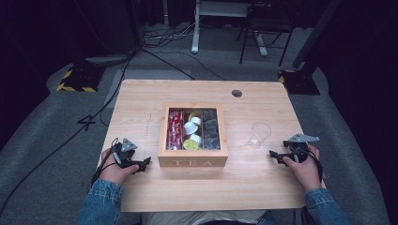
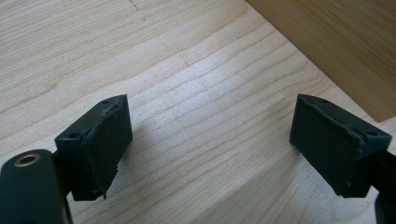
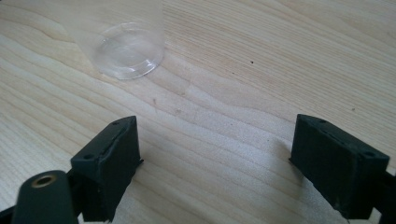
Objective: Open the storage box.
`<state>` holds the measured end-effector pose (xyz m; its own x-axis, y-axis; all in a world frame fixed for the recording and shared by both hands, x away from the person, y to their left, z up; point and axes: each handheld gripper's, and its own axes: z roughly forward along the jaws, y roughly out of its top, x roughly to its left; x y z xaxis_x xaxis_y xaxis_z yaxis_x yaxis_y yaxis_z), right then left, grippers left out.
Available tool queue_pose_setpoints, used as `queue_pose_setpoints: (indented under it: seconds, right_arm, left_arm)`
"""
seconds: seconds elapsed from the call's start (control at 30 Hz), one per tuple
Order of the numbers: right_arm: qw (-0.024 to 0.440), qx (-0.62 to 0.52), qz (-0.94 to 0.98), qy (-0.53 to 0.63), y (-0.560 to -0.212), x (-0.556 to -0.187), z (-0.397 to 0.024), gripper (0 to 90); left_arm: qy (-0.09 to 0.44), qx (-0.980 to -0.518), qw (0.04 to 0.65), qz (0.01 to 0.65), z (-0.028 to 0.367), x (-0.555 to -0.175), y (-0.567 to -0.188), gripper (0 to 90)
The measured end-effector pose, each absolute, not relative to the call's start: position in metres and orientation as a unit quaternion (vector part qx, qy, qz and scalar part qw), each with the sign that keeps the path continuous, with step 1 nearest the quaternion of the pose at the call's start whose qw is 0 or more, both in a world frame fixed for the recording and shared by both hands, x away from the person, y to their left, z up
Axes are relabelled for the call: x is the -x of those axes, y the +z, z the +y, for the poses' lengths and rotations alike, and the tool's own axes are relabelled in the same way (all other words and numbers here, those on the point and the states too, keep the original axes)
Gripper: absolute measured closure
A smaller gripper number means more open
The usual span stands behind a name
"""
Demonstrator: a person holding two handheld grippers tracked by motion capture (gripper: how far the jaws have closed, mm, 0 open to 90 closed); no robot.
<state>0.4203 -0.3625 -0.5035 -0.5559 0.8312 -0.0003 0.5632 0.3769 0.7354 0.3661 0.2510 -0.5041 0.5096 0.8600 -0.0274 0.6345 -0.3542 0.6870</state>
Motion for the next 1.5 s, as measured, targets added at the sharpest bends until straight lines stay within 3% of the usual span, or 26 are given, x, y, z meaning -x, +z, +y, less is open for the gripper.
queue_pose_setpoints:
  seconds: [0.37, 0.53, 1.03, 1.5]
  right_arm:
    - [0.19, -0.431, 0.808, 0.354, -0.503, -0.42, -0.363, 15.6]
    - [0.189, -0.431, 0.808, 0.354, -0.503, -0.42, -0.363, 15.6]
    - [0.19, -0.431, 0.808, 0.354, -0.504, -0.421, -0.362, 15.5]
    - [0.189, -0.431, 0.808, 0.355, -0.504, -0.421, -0.363, 15.5]
  left_arm:
    - [0.172, -0.804, 0.329, 0.464, 0.256, -0.365, -0.495, 22.9]
    - [0.177, -0.792, 0.359, 0.462, 0.26, -0.36, -0.474, 26.8]
    - [0.195, -0.77, 0.431, 0.429, 0.245, -0.35, -0.437, 27.5]
    - [0.174, -0.8, 0.439, 0.369, 0.202, -0.335, -0.422, 26.4]
